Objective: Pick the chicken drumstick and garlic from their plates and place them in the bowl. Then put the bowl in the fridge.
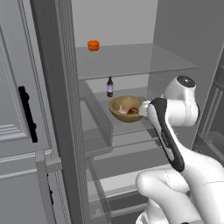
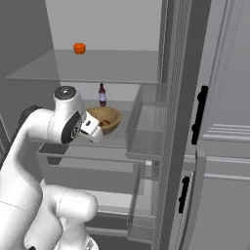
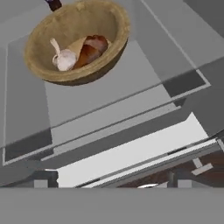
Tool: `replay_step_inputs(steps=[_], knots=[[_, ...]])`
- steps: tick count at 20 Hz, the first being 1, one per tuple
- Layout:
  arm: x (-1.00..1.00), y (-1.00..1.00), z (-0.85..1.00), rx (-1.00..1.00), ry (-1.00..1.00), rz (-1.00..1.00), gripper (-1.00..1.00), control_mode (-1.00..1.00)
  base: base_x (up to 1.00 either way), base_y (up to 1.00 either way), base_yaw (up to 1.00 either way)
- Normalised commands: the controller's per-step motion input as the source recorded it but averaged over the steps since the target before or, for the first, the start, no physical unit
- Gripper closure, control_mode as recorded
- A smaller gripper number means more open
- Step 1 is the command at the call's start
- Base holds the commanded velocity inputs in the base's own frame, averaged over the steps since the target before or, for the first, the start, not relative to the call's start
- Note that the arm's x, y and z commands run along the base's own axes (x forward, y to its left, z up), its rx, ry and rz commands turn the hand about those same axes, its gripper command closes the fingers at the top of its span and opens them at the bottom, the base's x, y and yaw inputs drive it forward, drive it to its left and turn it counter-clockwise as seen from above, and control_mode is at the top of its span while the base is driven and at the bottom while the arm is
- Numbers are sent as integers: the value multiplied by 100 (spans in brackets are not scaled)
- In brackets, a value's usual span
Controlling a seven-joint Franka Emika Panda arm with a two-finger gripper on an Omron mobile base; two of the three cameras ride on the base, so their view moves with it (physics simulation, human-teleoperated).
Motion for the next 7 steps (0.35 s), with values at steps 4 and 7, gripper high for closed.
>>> replay_step_inputs(steps=[4,7], knots=[[-51,1,9,-43,0,12,-100,-100,0,0,0],[-38,1,22,-20,0,0,-100,-100,0,0,0]])
